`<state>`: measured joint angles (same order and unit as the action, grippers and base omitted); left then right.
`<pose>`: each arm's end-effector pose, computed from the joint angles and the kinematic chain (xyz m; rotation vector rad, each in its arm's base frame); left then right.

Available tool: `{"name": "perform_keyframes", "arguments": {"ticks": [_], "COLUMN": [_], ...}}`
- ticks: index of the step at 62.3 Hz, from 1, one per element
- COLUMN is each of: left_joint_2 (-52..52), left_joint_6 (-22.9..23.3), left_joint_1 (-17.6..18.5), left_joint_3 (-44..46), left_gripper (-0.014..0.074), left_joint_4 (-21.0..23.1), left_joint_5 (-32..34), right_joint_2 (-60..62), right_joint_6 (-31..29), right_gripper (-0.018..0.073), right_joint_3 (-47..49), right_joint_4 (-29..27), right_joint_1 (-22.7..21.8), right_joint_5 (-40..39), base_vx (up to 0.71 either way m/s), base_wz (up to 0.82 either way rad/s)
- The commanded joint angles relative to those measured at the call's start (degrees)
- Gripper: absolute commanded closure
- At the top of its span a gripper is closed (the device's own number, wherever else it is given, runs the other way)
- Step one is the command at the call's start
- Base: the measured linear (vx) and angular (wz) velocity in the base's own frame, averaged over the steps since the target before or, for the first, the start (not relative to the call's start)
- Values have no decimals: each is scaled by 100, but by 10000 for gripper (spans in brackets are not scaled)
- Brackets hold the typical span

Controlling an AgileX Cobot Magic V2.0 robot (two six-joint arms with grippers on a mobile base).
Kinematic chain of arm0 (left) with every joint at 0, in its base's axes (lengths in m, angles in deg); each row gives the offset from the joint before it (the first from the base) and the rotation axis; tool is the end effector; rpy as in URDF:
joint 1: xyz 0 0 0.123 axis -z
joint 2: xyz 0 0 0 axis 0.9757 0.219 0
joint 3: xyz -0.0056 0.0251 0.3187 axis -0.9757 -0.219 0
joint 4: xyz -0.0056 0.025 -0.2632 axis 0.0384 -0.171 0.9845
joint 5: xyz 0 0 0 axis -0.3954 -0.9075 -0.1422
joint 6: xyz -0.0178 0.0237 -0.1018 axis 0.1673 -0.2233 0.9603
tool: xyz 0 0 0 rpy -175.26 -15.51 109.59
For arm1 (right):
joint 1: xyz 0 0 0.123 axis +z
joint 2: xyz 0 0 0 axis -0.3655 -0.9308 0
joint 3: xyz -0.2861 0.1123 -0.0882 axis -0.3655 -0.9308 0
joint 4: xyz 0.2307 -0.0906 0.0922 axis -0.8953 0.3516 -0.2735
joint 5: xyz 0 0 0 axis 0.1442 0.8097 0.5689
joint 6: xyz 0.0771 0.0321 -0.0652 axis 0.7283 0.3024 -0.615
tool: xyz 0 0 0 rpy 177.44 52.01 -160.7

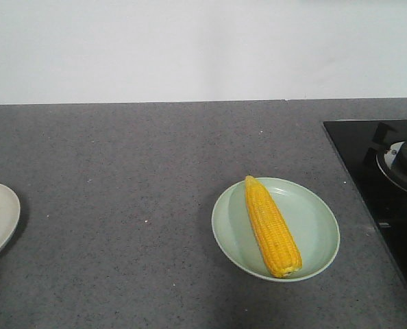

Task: Distribute corn equally

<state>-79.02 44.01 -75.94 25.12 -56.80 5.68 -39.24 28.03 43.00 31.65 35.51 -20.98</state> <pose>0.0497 -0.0010 0.2009 0.0953 1.5397 0.0621 0.0388 0.0161 0.3091 -0.5137 1.9782 0.0717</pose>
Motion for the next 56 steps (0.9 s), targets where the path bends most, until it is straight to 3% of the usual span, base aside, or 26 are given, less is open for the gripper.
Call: {"name": "perform_keyframes", "arguments": {"ticks": [1, 12, 18, 29, 41, 56], "left_joint_2": [-96, -96, -96, -96, -96, -96], "left_joint_6": [77, 77, 77, 72, 72, 72], "left_joint_1": [-4, -4, -4, -4, -4, -4], "left_joint_3": [-23, -23, -23, -23, -23, -23], "left_gripper": [603, 603, 603, 603, 603, 603], "left_joint_4": [8, 8, 8, 8, 8, 8], "left_joint_5": [452, 452, 452, 452, 452, 452], "right_joint_2": [-73, -73, 65, 679, 1299, 1660], "right_joint_6": [-42, 20, 489, 1483, 1520, 1673], "right_gripper": [564, 564, 564, 564, 564, 564], "right_joint_3": [60, -745, -1237, -1859, -2505, -3321], "right_joint_4": [27, -27, -68, -67, -2, 9], "right_joint_1": [-37, -47, -81, -626, -1084, -1144], "right_joint_5": [-859, -2652, -3310, -3462, -3521, -4464], "base_vx": [0, 0, 0, 0, 0, 0], "base_wz": [0, 0, 0, 0, 0, 0]}}
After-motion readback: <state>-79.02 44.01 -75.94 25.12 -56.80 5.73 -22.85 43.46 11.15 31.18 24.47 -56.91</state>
